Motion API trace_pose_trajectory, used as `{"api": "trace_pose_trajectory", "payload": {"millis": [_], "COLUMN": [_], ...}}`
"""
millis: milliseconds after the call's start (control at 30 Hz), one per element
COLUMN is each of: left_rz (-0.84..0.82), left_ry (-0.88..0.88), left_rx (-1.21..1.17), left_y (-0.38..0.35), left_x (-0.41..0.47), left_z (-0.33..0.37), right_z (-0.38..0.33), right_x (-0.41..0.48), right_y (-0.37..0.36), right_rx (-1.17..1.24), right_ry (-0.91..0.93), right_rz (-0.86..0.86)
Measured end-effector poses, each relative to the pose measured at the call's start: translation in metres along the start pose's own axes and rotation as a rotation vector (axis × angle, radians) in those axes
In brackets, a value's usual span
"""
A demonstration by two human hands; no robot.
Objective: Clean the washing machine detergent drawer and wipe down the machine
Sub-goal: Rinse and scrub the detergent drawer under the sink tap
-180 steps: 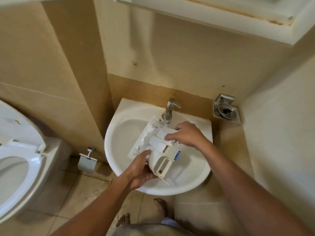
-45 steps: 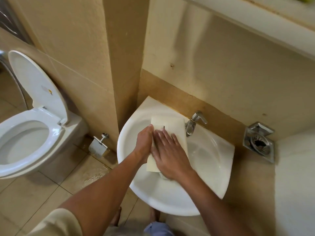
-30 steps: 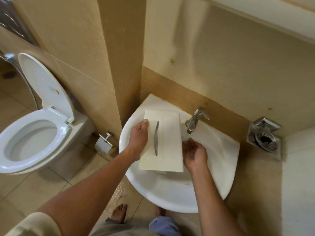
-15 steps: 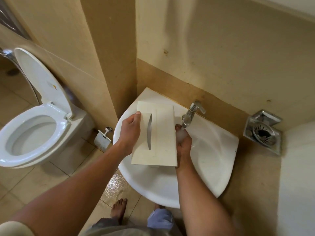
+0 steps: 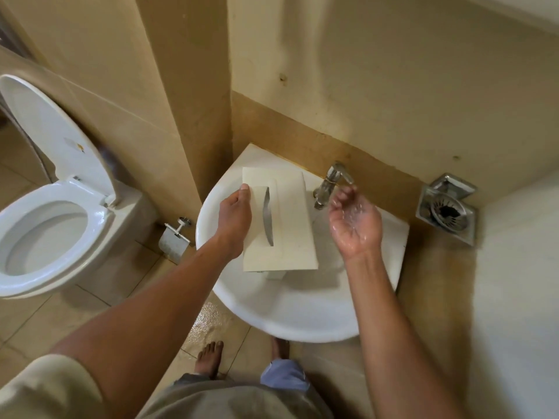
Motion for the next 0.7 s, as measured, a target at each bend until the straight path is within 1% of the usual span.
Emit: {"api": "trace_pose_trajectory", "payload": {"millis": [67,100,167,200,233,267,300,333,367,433,500,533,600,633,700], "left_rz": [-0.019,-0.017,-0.038,-0.045,-0.049,-0.046,-0.038,-0.030,-0.019,-0.015,-0.026,-0.037,-0.064,-0.097,-0.172], "left_ry": [0.005,0.009,0.009,-0.004,-0.020,-0.027,-0.027,-0.023,-0.014,0.008,0.018,0.020,0.027,0.034,0.040], "left_rx": [-0.032,-0.049,-0.075,-0.097,-0.120,-0.135,-0.131,-0.127,-0.121,-0.110,-0.085,-0.070,-0.055,-0.074,-0.122], "left_y": [-0.008,-0.011,-0.019,-0.023,-0.027,-0.030,-0.032,-0.034,-0.034,-0.037,-0.039,-0.040,-0.039,-0.038,-0.036], "left_x": [-0.002,-0.003,-0.007,-0.007,-0.009,-0.009,-0.012,-0.014,-0.017,-0.018,-0.015,-0.014,-0.018,-0.023,-0.034], "left_z": [0.000,-0.001,-0.001,0.001,0.003,0.004,0.004,0.003,0.001,-0.005,-0.005,-0.001,0.012,0.021,0.039], "right_z": [0.005,0.020,0.055,0.065,0.068,0.067,0.070,0.076,0.085,0.093,0.088,0.082,0.064,0.054,0.034], "right_x": [-0.006,-0.011,-0.020,-0.027,-0.034,-0.041,-0.051,-0.060,-0.067,-0.072,-0.074,-0.076,-0.079,-0.082,-0.085], "right_y": [-0.031,-0.039,-0.034,-0.026,-0.020,-0.016,-0.015,-0.016,-0.013,-0.007,-0.011,-0.015,-0.025,-0.030,-0.038], "right_rx": [-0.177,-0.252,-0.447,-0.653,-0.915,-1.212,-1.498,-1.726,-1.890,-2.099,-2.176,-2.224,-2.440,-2.554,-2.634], "right_ry": [-0.028,-0.084,-0.115,-0.069,0.040,0.225,0.420,0.568,0.637,0.640,0.583,0.596,0.654,0.634,0.487], "right_rz": [-0.047,-0.079,-0.032,0.023,0.061,0.069,0.025,-0.058,-0.141,-0.229,-0.236,-0.234,-0.218,-0.191,-0.107]}}
Point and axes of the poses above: each hand's wrist, its own x-axis towards the middle knuckle, its own y-axis out of the back of the hand, z = x × y, the point moved 7 cm from there along x, towards the middle knuckle, and after that the axes turned 1 degree about z, right-handed, at the moved point
